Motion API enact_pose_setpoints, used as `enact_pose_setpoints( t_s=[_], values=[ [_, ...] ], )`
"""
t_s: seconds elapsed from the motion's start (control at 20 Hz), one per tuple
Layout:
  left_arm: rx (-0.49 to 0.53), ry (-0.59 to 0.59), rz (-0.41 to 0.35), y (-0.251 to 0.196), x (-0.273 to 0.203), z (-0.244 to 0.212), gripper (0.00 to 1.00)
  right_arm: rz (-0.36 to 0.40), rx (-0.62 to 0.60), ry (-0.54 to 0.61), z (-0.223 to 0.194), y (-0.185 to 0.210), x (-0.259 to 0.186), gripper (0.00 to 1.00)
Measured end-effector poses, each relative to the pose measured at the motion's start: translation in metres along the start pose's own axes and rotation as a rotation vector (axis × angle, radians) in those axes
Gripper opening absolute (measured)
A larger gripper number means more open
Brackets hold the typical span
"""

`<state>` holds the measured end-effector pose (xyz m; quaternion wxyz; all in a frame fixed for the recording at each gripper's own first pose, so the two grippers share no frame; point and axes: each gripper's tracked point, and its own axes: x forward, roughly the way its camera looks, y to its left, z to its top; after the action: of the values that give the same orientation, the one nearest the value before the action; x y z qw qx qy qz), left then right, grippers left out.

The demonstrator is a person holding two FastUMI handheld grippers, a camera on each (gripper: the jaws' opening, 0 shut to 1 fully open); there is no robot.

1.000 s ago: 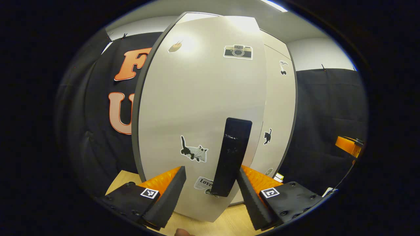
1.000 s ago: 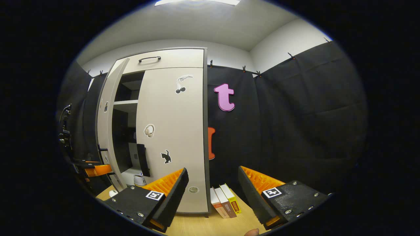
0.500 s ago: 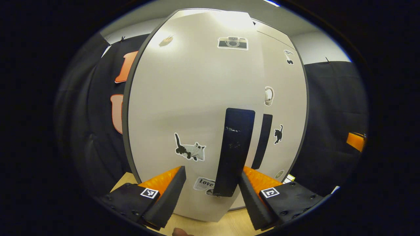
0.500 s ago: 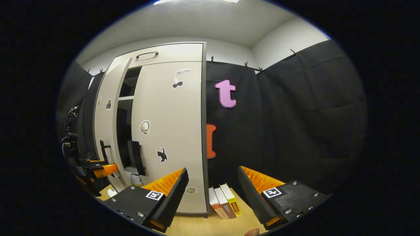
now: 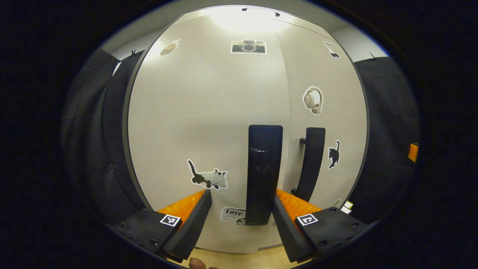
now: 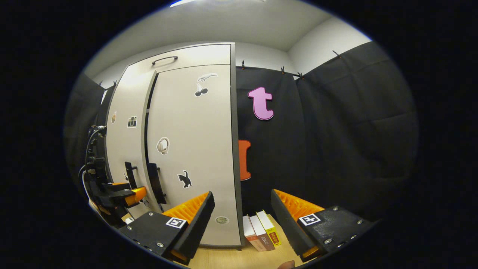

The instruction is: Grab one shoe with the right hand and put it into the shoe cabinet, grab the other shoe with the left hand and put it into the shoe cabinet; then close the right door with the right hand and the left door with the left hand.

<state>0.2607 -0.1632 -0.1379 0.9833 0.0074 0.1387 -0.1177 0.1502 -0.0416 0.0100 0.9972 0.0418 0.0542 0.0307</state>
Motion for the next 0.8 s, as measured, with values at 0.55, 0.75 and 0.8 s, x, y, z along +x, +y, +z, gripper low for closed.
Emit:
enact_pose_setpoints(
  t_s=[0.55,0.75,0.8],
  values=[
    [0.006,-0.182,-0.021,0.03,-0.109,0.13,0.97,0.096,-0.048,-0.08,0.078,0.045,-0.012,0.94],
    [0.034,-0.258,0.014,0.067,-0.16,0.171,0.96,0.112,-0.072,-0.115,0.104,0.058,-0.027,0.93],
    [0.042,-0.268,0.023,0.077,-0.174,0.177,0.96,0.119,-0.077,-0.121,0.109,0.062,-0.029,0.93]
  ],
)
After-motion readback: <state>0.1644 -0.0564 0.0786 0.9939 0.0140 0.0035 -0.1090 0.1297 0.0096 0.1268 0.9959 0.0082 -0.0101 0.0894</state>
